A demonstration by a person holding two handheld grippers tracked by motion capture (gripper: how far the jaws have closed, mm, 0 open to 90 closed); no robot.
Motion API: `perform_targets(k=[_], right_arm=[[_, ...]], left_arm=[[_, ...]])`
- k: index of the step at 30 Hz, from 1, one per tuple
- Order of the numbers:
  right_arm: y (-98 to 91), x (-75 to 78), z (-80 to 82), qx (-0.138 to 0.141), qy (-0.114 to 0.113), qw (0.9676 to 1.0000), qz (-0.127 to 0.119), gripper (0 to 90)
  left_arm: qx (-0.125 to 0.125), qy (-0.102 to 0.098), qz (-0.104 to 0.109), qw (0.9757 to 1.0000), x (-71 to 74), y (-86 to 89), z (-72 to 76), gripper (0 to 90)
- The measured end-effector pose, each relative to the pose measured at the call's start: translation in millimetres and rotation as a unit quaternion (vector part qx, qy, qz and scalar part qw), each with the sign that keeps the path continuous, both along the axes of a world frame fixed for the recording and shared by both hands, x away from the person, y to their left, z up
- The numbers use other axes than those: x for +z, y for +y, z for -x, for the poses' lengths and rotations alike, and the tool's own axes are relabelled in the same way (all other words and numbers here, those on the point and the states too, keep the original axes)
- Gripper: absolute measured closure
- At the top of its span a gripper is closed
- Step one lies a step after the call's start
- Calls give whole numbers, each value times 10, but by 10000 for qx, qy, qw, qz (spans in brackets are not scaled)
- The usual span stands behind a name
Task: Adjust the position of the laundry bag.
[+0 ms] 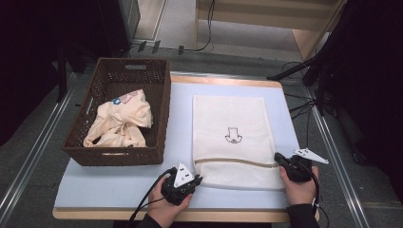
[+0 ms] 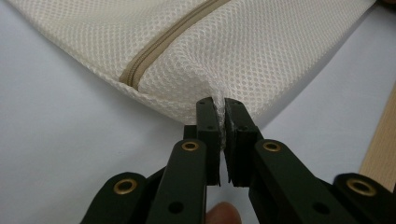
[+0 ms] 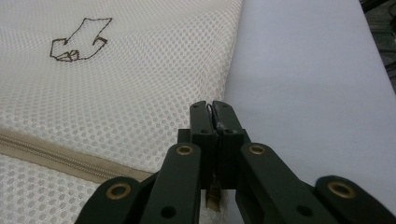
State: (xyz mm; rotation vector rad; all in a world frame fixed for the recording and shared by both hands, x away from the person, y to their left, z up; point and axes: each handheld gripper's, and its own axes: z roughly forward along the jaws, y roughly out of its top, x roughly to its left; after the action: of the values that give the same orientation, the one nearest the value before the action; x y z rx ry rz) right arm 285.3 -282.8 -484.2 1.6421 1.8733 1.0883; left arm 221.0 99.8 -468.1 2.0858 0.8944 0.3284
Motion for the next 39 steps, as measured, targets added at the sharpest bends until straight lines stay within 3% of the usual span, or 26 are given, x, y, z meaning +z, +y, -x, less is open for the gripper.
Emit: perform_targets(k=[22,36,39], right_arm=[[351,23,-6,256,-15,9997,-58,888],[528,13,5,424,-94,9990,62,887],[513,11,16,405,-122,9991,19,821]], left_arm=[[285,2,33,9996,85,385,34,860],[335,91,-21,9994,38,552,69,854],[274,119,-18,9996,26,552,69,794]])
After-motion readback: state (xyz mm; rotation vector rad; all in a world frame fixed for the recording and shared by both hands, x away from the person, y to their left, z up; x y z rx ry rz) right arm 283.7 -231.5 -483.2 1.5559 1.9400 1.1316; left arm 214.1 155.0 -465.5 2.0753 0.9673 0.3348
